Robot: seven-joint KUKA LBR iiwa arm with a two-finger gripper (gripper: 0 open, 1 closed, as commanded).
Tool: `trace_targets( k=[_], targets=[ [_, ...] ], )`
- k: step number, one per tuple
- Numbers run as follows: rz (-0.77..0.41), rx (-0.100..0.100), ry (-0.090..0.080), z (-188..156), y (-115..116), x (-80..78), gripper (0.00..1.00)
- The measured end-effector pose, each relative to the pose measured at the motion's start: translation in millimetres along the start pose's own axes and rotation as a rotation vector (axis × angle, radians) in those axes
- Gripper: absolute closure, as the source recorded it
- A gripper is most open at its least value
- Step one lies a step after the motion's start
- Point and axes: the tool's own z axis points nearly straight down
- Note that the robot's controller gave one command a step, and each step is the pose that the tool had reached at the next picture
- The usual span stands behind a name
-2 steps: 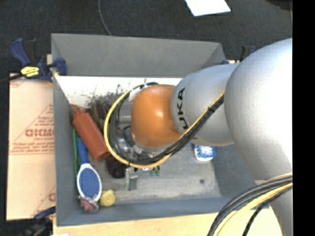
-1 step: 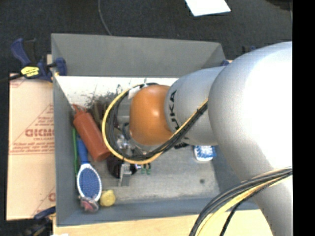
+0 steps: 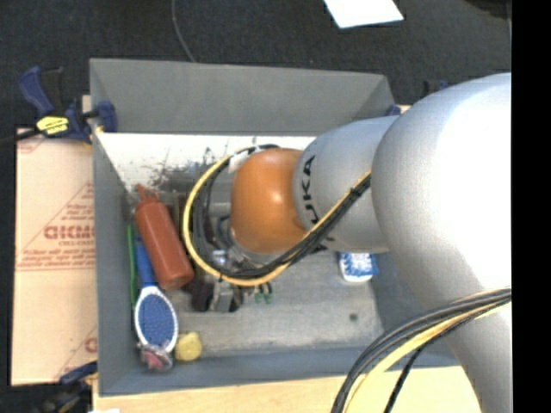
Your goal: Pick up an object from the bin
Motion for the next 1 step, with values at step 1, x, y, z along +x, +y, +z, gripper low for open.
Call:
trace_targets(
  k=[1],
  targets=[
    [0.000, 0.000, 0.000, 0.0, 0.1, 0.0, 1.00]
  ],
)
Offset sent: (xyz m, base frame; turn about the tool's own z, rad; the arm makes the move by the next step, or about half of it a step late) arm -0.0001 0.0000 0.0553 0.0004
